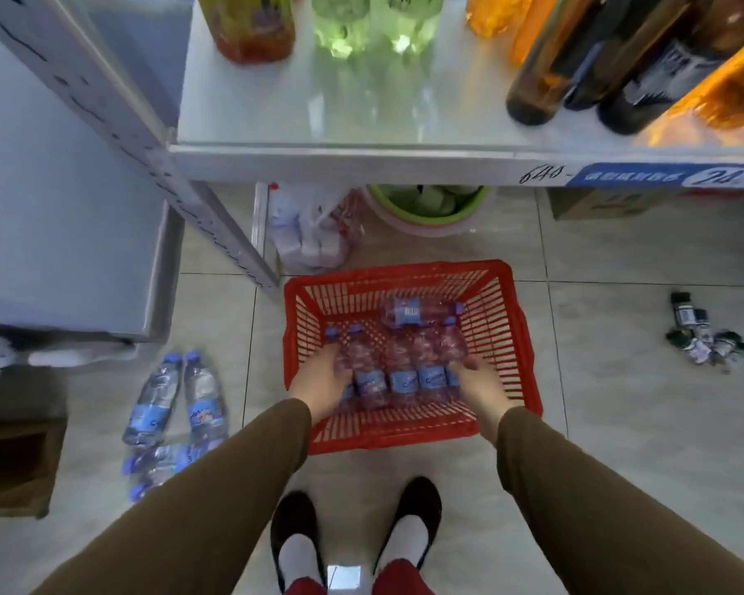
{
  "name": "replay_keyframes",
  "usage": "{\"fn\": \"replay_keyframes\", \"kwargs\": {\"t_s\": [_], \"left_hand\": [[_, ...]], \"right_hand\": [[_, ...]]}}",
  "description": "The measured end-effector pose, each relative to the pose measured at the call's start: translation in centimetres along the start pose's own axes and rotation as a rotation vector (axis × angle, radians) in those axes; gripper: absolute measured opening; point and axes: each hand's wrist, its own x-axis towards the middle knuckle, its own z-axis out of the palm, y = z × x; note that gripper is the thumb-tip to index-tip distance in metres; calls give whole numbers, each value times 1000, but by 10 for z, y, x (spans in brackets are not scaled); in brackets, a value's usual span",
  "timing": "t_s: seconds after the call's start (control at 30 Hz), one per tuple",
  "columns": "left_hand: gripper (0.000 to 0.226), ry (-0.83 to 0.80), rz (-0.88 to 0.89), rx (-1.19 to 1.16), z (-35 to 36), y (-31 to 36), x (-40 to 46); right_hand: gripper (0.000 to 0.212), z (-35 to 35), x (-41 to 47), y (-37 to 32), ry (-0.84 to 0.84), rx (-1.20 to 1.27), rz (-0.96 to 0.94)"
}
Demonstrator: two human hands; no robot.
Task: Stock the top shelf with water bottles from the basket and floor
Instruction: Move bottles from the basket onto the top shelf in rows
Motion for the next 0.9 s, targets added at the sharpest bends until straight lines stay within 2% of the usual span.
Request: {"fn": "replay_keyframes", "kwargs": {"t_s": [0.2, 0.3, 0.37, 0.47, 0.53, 0.63, 0.73, 0.83, 0.9], "left_hand": [[36, -9, -105, -264, 53, -37, 83], [25, -4, -128, -204, 84, -57, 131], [24, -13, -159, -120, 97, -53, 154], [36, -11, -191, 118, 110, -46, 180], [43, -14, -247, 146, 115, -45, 187], [63, -10, -308, 179, 122, -54, 198], [97, 40, -304, 116, 137, -56, 204], [94, 63, -216, 182, 155, -60, 203], [88, 31, -182, 130, 153, -62, 203]], "right_hand": [[28, 23, 101, 27, -98, 192, 85], [31, 32, 163, 40, -87, 241, 122], [35, 40, 196, 42, -100, 304, 114], [21, 48, 225, 32, -41, 388, 136], [13, 52, 250, 30, 29, 389, 166], [22, 59, 278, 27, 56, 429, 177], [54, 62, 303, 27, 13, 459, 149], [63, 61, 314, 27, 16, 472, 170], [62, 59, 318, 28, 34, 473, 184]]}}
